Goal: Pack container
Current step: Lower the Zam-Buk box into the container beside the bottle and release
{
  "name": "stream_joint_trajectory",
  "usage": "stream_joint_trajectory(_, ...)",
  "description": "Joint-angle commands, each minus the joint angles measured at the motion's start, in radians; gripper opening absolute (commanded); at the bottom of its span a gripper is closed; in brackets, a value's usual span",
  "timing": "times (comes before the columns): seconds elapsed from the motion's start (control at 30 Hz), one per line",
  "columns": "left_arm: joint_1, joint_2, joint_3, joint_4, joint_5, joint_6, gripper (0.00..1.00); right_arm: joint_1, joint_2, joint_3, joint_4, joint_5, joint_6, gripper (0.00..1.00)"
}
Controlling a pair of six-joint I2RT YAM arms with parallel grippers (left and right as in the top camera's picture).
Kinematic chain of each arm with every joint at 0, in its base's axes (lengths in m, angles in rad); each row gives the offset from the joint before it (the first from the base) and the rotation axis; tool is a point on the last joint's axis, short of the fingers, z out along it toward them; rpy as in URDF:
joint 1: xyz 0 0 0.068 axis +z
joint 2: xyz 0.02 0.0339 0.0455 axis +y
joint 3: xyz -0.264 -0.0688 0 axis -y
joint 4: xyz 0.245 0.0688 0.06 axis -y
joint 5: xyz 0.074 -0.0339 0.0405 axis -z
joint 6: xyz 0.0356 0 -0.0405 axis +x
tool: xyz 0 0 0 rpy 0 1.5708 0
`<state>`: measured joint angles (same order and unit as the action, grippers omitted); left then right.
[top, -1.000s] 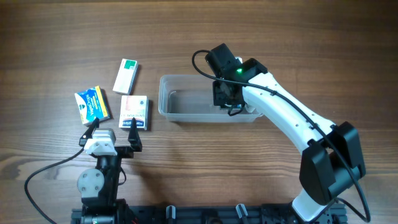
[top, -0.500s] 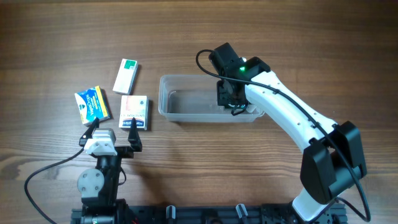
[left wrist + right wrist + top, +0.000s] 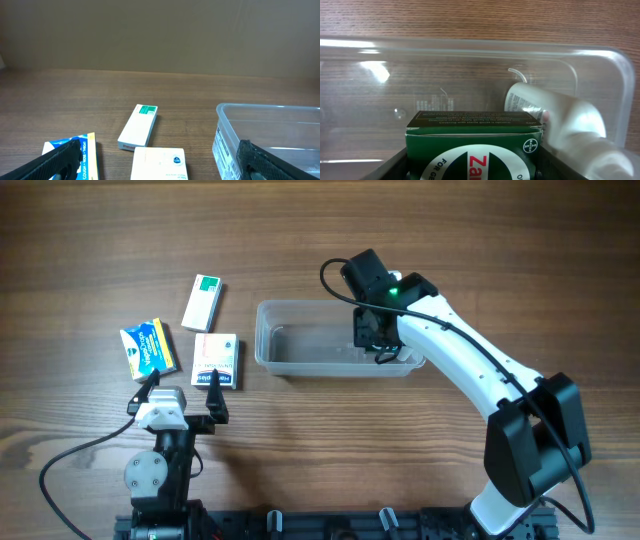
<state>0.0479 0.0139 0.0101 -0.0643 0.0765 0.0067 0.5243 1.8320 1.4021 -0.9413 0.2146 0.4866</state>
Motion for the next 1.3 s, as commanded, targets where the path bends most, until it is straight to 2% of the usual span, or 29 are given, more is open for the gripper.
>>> stream_joint_trajectory(0.0,0.000,-0.007,-0.005,-0.004,0.012,0.015,1.00,-0.003,0.024,-0.010,0.008,0.026,0.011,0.48)
stream_joint_trajectory(1.07,0.000,-0.007,-0.005,-0.005,0.012,0.015,1.00,-0.002,0.030,-0.080,0.062,0.026,-0.016,0.51)
stream_joint_trajectory(1.27,0.000,-0.007,-0.005,-0.004,0.012,0.015,1.00,-0.002,0.030,-0.080,0.062,0.025,-0.016,0.70)
